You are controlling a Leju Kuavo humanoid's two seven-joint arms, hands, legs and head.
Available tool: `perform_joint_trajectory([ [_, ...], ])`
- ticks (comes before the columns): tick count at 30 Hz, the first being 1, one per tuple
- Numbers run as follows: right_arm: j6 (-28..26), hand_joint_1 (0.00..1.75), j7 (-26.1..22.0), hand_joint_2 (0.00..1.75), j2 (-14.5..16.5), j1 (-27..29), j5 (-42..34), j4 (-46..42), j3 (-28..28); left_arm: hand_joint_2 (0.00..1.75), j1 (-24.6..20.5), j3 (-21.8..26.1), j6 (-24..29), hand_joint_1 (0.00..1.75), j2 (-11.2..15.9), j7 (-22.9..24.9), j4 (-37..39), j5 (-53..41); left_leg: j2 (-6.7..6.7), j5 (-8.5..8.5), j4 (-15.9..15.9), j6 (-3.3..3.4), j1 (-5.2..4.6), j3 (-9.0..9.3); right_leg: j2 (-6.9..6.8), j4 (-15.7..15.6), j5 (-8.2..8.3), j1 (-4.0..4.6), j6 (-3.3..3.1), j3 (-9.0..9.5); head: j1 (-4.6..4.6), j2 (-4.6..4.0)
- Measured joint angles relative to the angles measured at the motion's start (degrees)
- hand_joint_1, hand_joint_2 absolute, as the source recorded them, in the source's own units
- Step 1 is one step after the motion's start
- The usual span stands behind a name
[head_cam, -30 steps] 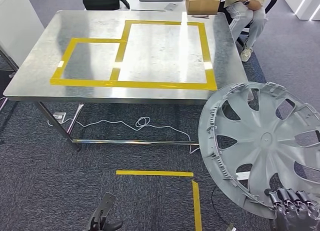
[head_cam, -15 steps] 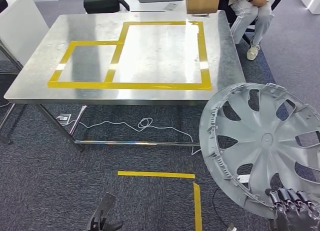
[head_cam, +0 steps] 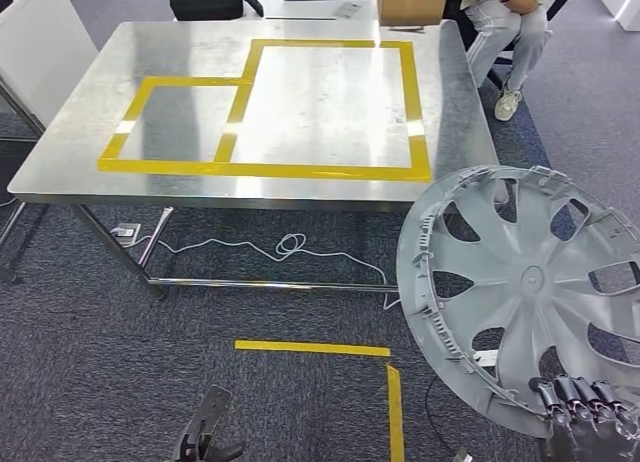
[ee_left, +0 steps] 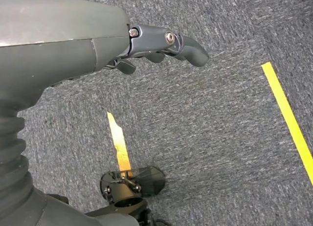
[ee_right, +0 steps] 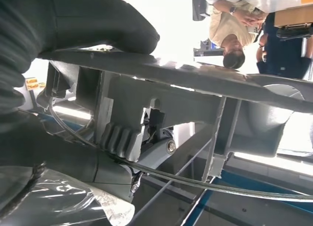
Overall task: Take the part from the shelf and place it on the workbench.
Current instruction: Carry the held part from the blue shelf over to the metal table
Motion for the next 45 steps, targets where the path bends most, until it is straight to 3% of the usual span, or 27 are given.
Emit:
perform_joint_trajectory([
  [10,0.0,1.75,0.7,1.75,0.0,-0.1,0.0,0.0,0.2,1.75,0.0,0.0,0.0,0.0,0.0,0.5,0.0,0.2,0.0,-0.17,0.1,0.08,-0.13,-0.02,0.01,-0.8,0.28,-0.18,0.43,0.43,0.02,0.0],
  [13,0.0,1.75,1.0,1.75,-0.2,-0.4,0.0,0.3,0.3,1.75,0.0,0.0,-0.1,0.0,0.0,0.6,0.0,0.4,0.07,-0.36,0.4,1.03,-0.48,-0.01,0.0,-1.4,0.58,-0.54,1.16,0.62,-0.05,0.0],
  [15,0.0,1.75,1.0,1.75,-0.2,-0.5,0.0,0.4,0.3,1.75,-0.1,0.0,-0.1,0.0,0.0,0.8,0.0,0.4,0.22,0.32,-1.2,1.82,-0.19,0.92,-0.13,-1.4,0.4,-0.5,1.51,0.62,-0.03,0.0],
  [17,0.0,1.75,1.0,1.75,-0.3,-0.7,0.0,0.4,0.4,1.75,-0.2,0.0,-0.1,0.0,0.0,0.8,0.0,0.4,0.37,1.03,-2.8,2.32,0.16,2.08,-0.29,2.0,-1.44,-0.4,1.65,-0.97,0.16,0.0],
  [20,0.0,1.75,0.9,1.75,-0.5,-0.8,0.0,0.5,0.5,1.75,-0.1,0.0,-0.2,0.0,-0.1,0.8,0.0,0.5,0.43,0.9,-2.9,2.32,0.18,2.37,-0.36,12.7,-5.34,-0.47,2.11,-6.75,0.28,0.0],
  [21,0.0,1.75,0.9,1.75,-0.5,-0.8,0.0,0.6,0.6,1.75,0.0,0.0,-0.2,0.0,-0.1,0.8,0.0,0.5,0.4,0.7,-2.7,2.15,0.25,2.4,-0.37,14.2,-5.16,-0.55,2.31,-7.87,0.26,0.0],
  [22,0.0,1.75,0.9,1.75,-0.6,-0.8,0.0,0.6,0.7,1.75,0.0,0.0,-0.3,0.0,-0.1,0.8,0.0,0.5,0.34,0.41,-2.4,1.88,0.39,2.47,-0.39,13.4,-3.8,-0.66,2.51,-7.88,0.26,0.0],
  [23,0.0,1.75,0.9,1.75,-0.6,-0.8,0.0,0.7,0.7,1.75,0.0,0.0,-0.3,0.0,-0.1,0.8,0.0,0.5,0.26,-0.03,-2.0,1.49,0.62,2.57,-0.42,10.3,-1.49,-0.84,2.75,-6.69,0.25,0.0],
  [25,0.0,1.75,0.9,1.75,-0.7,-0.9,0.0,0.8,0.9,1.75,-0.1,0.0,-0.3,0.0,-0.1,0.8,0.0,0.5,0.09,-1.14,-0.7,0.45,0.85,2.53,-0.21,3.5,1.42,-1.04,3.21,-3.47,0.55,0.0],
  [27,0.0,1.75,0.9,1.75,-0.7,-0.9,0.0,0.9,1.0,1.75,-0.1,0.0,-0.3,0.0,0.0,0.8,0.0,0.5,0.0,-1.88,0.5,-0.05,0.65,2.06,0.07,1.0,1.47,-1.13,2.55,-2.05,0.83,0.0],
  [29,0.0,1.75,1.0,1.75,-0.7,-0.8,0.0,1.1,1.1,1.75,-0.1,0.0,-0.3,0.0,0.2,0.8,0.0,0.5,-0.01,-1.89,0.6,0.6,0.4,1.79,0.11,1.0,1.49,-1.25,1.72,-2.05,0.68,0.0],
  [32,0.0,1.75,1.0,1.75,-0.7,-0.9,0.0,1.4,1.1,1.75,-0.2,0.0,-0.3,0.0,0.3,0.8,0.0,0.5,0.01,-1.52,0.1,1.52,0.3,2.0,0.12,1.0,1.32,-1.21,1.45,-2.13,0.51,0.0],
  [37,0.0,1.75,1.1,1.75,-0.7,-0.9,0.0,1.4,1.3,1.75,-0.2,0.0,-0.2,0.0,0.3,0.8,0.0,0.5,0.04,-1.31,-0.1,1.65,0.38,2.14,0.04,1.0,1.02,-0.74,0.65,-2.08,0.51,0.0],
  [39,0.0,1.75,1.1,1.75,-0.7,-0.9,0.0,1.5,1.3,1.75,-0.2,0.0,-0.2,0.0,0.3,0.9,0.0,0.5,0.05,-1.39,-0.3,1.28,0.5,2.15,-0.03,1.0,0.99,-0.56,0.47,-2.07,0.53,0.0],
  [43,0.0,1.75,1.5,1.75,-0.7,-1.0,0.0,1.6,1.5,1.75,-0.2,0.0,-0.1,0.0,0.3,1.2,0.0,0.5,0.05,-1.52,-0.5,-0.84,0.72,2.14,-0.11,1.1,1.0,-0.46,0.41,-2.05,0.57,0.0],
  [45,0.0,1.75,1.8,1.75,-0.7,-1.1,0.0,1.8,1.6,1.75,-0.2,0.0,0.0,0.0,0.3,1.4,0.0,0.5,0.05,-1.54,-0.4,-1.08,0.69,2.13,-0.12,1.0,1.02,-0.48,0.41,-1.97,0.58,0.0],
])
